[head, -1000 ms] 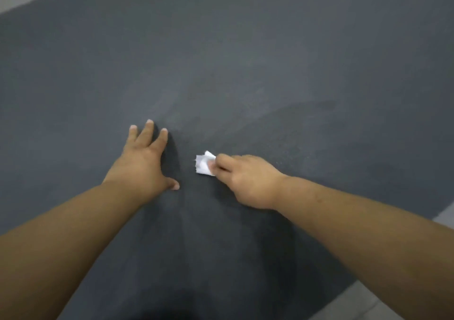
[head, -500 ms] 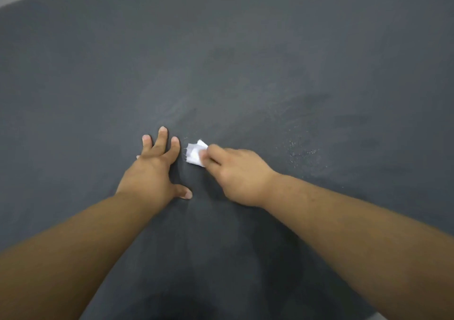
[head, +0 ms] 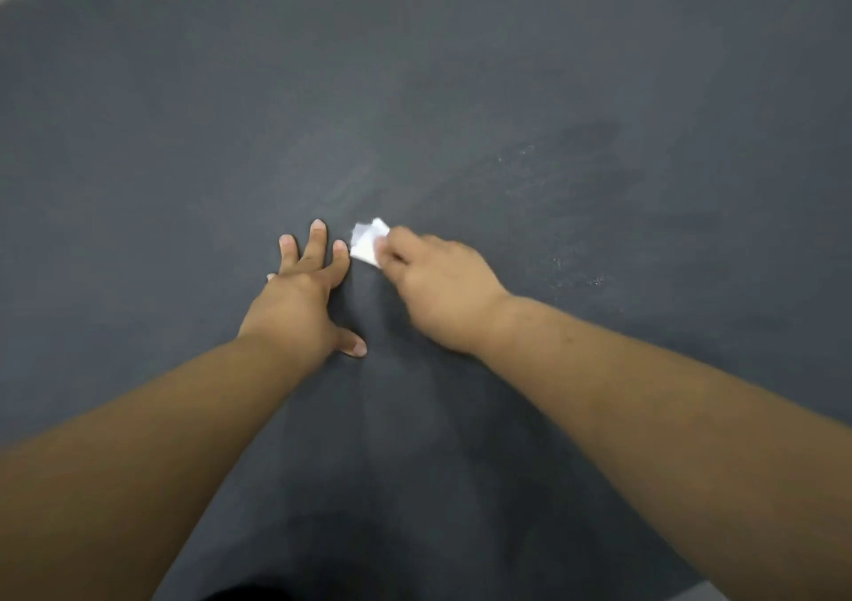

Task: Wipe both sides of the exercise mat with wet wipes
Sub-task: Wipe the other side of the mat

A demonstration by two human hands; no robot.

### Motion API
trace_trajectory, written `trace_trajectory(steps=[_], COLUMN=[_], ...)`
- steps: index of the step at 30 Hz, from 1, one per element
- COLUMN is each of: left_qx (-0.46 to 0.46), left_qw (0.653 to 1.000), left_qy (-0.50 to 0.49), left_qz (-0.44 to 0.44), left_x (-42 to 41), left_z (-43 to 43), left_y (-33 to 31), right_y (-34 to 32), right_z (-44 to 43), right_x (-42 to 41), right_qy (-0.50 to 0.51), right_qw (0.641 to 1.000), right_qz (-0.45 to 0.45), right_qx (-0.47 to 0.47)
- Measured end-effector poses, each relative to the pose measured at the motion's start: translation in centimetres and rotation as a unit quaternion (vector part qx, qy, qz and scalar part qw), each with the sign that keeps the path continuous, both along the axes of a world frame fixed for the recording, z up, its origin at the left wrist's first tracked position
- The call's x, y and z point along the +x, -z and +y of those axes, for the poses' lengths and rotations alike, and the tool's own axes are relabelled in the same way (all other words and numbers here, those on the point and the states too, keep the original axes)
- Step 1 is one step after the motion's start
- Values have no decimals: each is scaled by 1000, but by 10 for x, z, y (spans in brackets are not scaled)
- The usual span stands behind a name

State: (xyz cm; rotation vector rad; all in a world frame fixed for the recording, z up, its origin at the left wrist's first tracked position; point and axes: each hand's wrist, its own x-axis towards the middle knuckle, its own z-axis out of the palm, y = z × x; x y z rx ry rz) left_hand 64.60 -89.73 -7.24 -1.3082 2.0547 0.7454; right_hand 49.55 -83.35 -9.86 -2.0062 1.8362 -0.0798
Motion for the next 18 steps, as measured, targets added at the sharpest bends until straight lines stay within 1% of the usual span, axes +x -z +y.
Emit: trace_trajectory(steps=[1, 2, 3, 4, 5, 7, 8, 9, 10, 12, 14, 15, 16, 17, 18], left_qx=[1, 1, 1, 1, 2, 7, 7, 5, 4, -1, -2, 1, 3, 3, -2], left_qw=[1000, 1000, 1000, 1000, 1000, 1000, 999, 999, 999, 998, 997, 995, 993, 989, 987], left_qy=[-6, -8, -5, -1, 2, 8, 11, 13, 18, 36, 54, 63, 75, 90, 104], left_qz=[3, 2, -2, -7, -11, -23, -30, -37, -41, -43, -55, -72, -95, -118, -126], left_x=[0, 0, 0, -1, -2, -6, -7, -7, -7, -7, -9, -12, -17, -23, -31], left_z=[0, -1, -1, -1, -1, -1, -2, -2, -2, -2, -3, -3, -2, -2, -1], left_y=[0, -1, -1, -1, 0, 0, 1, 1, 0, 1, 0, -2, -6, -10, -14], right_y=[1, 1, 3, 7, 8, 3, -1, -4, -6, -5, -7, -10, -13, -15, -17], right_z=[2, 2, 0, -1, -1, 9, 14, 17, 19, 28, 41, 48, 53, 56, 57], right_x=[4, -3, -20, -43, -70, -120, -134, -136, -129, -100, -65, -54, -49, -50, -59], right_qy=[-32, -26, 15, 79, 159, 312, 370, 402, 398, 323, 180, 101, 50, 22, 14], right_qw=[999, 998, 996, 991, 980, 940, 917, 903, 906, 941, 982, 993, 998, 999, 998], right_qz=[8, 16, 32, 60, 93, 137, 141, 140, 135, 89, 47, 34, 21, 29, 53], right_qx=[-17, -52, -81, -93, -74, 22, 49, 56, 55, 50, 43, 42, 36, 31, 28])
